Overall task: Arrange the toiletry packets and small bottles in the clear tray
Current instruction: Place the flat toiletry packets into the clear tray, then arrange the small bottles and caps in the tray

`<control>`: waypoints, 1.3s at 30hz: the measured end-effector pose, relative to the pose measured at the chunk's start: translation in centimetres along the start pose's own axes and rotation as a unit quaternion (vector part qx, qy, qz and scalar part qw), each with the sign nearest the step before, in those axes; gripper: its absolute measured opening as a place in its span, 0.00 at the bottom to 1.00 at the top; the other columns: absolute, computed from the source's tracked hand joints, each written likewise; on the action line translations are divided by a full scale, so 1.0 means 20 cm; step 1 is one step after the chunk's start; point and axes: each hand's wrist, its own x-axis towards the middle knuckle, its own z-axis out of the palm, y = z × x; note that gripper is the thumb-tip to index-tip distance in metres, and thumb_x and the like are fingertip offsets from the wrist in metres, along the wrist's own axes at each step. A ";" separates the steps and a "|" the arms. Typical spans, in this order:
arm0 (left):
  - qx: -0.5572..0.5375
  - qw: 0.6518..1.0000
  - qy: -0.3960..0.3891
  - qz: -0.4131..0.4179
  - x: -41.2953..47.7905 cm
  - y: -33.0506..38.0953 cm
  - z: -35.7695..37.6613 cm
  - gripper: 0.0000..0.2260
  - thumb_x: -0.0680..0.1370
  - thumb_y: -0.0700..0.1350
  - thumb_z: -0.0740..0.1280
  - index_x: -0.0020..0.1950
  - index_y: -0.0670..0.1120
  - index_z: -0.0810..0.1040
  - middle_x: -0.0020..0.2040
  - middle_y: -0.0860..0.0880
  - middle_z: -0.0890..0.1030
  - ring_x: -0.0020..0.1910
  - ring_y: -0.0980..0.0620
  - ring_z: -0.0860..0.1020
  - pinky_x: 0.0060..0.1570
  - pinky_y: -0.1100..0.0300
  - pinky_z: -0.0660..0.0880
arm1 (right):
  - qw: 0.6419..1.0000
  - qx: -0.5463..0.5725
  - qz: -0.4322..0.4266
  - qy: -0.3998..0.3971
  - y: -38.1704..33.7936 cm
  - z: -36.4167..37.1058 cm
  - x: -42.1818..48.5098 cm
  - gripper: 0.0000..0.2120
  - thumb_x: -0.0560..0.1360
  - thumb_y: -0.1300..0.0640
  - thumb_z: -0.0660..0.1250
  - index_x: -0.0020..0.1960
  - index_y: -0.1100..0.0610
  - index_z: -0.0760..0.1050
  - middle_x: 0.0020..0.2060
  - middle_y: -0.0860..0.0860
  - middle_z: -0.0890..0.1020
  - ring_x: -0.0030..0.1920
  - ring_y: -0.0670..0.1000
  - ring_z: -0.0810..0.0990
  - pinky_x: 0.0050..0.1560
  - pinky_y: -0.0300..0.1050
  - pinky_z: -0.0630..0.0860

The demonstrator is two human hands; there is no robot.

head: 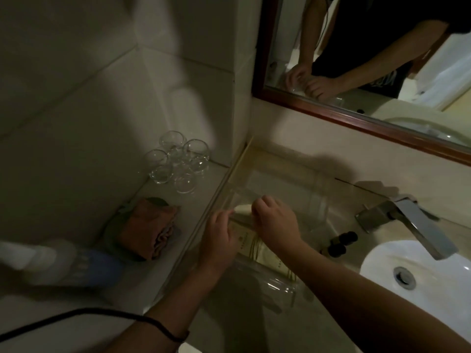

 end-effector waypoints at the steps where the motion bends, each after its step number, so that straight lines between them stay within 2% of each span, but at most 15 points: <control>1: 0.001 1.000 -0.018 0.001 -0.01 0.00 0.01 0.21 0.75 0.34 0.60 0.67 0.46 0.71 0.65 0.46 0.71 0.62 0.51 0.72 0.58 0.62 0.69 | 1.000 -0.008 -0.010 -0.020 0.01 0.03 0.01 0.04 0.73 0.55 0.68 0.44 0.54 0.74 0.40 0.51 0.77 0.37 0.52 0.74 0.32 0.43 0.65; 5: 0.031 0.990 -0.134 -0.027 -0.01 -0.01 0.04 0.27 0.77 0.37 0.59 0.76 0.47 0.59 0.77 0.47 0.57 0.75 0.50 0.58 0.71 0.58 0.59 | 0.995 -0.035 -0.003 -0.089 0.03 0.12 0.04 0.08 0.76 0.51 0.66 0.53 0.52 0.74 0.48 0.51 0.77 0.47 0.53 0.76 0.41 0.45 0.72; 9: 0.067 0.977 -0.200 -0.042 0.02 0.02 0.05 0.29 0.77 0.38 0.57 0.77 0.46 0.54 0.79 0.49 0.48 0.77 0.49 0.54 0.72 0.57 0.56 | 0.992 -0.028 0.018 -0.118 0.03 0.12 0.06 0.13 0.75 0.45 0.66 0.54 0.51 0.74 0.52 0.52 0.76 0.53 0.55 0.76 0.45 0.47 0.73; 13: 0.111 0.969 -0.215 -0.039 0.05 0.03 0.06 0.30 0.77 0.38 0.58 0.77 0.45 0.52 0.79 0.49 0.46 0.77 0.48 0.52 0.72 0.56 0.55 | 0.990 0.010 0.041 -0.133 0.02 0.11 0.07 0.15 0.75 0.45 0.64 0.57 0.53 0.74 0.55 0.53 0.76 0.56 0.56 0.74 0.51 0.51 0.75; 17: 0.211 0.957 -0.190 -0.052 0.06 0.04 0.06 0.31 0.75 0.43 0.63 0.76 0.49 0.55 0.78 0.46 0.51 0.75 0.42 0.55 0.72 0.48 0.58 | 0.988 0.050 0.034 -0.141 -0.01 0.07 0.04 0.14 0.76 0.46 0.63 0.58 0.52 0.75 0.56 0.52 0.76 0.58 0.56 0.73 0.55 0.50 0.73; 20: 0.256 0.957 -0.132 -0.038 0.05 0.07 0.06 0.30 0.73 0.44 0.65 0.73 0.52 0.59 0.76 0.44 0.56 0.71 0.41 0.60 0.69 0.48 0.62 | 0.990 0.095 0.043 -0.094 -0.04 0.01 -0.04 0.14 0.74 0.52 0.67 0.58 0.54 0.77 0.56 0.53 0.76 0.59 0.56 0.73 0.57 0.50 0.72; 22: 0.248 0.963 -0.105 -0.033 0.03 0.11 0.06 0.28 0.73 0.43 0.65 0.72 0.52 0.61 0.74 0.44 0.59 0.70 0.42 0.60 0.68 0.49 0.63 | 0.990 0.113 0.052 -0.068 -0.04 -0.05 -0.13 0.14 0.72 0.56 0.67 0.58 0.53 0.77 0.56 0.52 0.77 0.60 0.55 0.73 0.59 0.48 0.72; 25: 0.226 0.970 -0.090 -0.011 -0.01 0.18 0.08 0.26 0.73 0.43 0.64 0.71 0.50 0.64 0.72 0.44 0.63 0.68 0.43 0.62 0.66 0.50 0.64 | 0.987 0.142 0.069 -0.008 0.01 -0.16 -0.26 0.13 0.71 0.58 0.68 0.56 0.53 0.77 0.54 0.52 0.78 0.57 0.54 0.74 0.54 0.45 0.72; 28: 0.187 0.978 -0.079 0.046 -0.07 0.27 0.14 0.26 0.70 0.42 0.63 0.70 0.45 0.67 0.66 0.42 0.69 0.63 0.41 0.66 0.63 0.49 0.67 | 0.979 0.160 0.116 0.053 0.11 -0.30 -0.39 0.10 0.75 0.58 0.67 0.56 0.51 0.76 0.54 0.47 0.77 0.56 0.47 0.73 0.55 0.40 0.69; 30: 0.146 0.984 -0.075 0.069 -0.12 0.34 0.19 0.25 0.69 0.40 0.62 0.67 0.43 0.70 0.63 0.41 0.72 0.61 0.41 0.69 0.61 0.48 0.69 | 0.971 0.164 0.153 0.083 0.21 -0.38 -0.49 0.10 0.75 0.59 0.67 0.56 0.51 0.76 0.53 0.45 0.76 0.55 0.44 0.72 0.57 0.40 0.70; 34: 0.091 0.983 -0.109 0.114 -0.24 0.47 0.29 0.17 0.71 0.39 0.63 0.60 0.44 0.75 0.57 0.44 0.75 0.56 0.46 0.73 0.54 0.55 0.72 | 0.962 0.152 0.198 0.115 0.42 -0.46 -0.69 0.08 0.74 0.61 0.66 0.52 0.53 0.76 0.47 0.48 0.77 0.49 0.47 0.75 0.48 0.42 0.73; 37: 0.105 0.970 -0.164 0.148 -0.32 0.53 0.37 0.15 0.73 0.40 0.63 0.60 0.46 0.74 0.57 0.47 0.75 0.55 0.49 0.74 0.50 0.61 0.69 | 0.959 0.143 0.225 0.097 0.52 -0.47 -0.83 0.07 0.74 0.64 0.67 0.49 0.55 0.77 0.44 0.49 0.78 0.45 0.48 0.75 0.44 0.41 0.70; 39: 0.117 0.962 -0.194 0.152 -0.36 0.56 0.43 0.15 0.74 0.41 0.64 0.60 0.46 0.74 0.57 0.47 0.75 0.55 0.50 0.74 0.51 0.61 0.69 | 0.960 0.136 0.233 0.071 0.57 -0.44 -0.91 0.06 0.73 0.63 0.67 0.48 0.54 0.77 0.43 0.49 0.78 0.44 0.50 0.76 0.41 0.43 0.72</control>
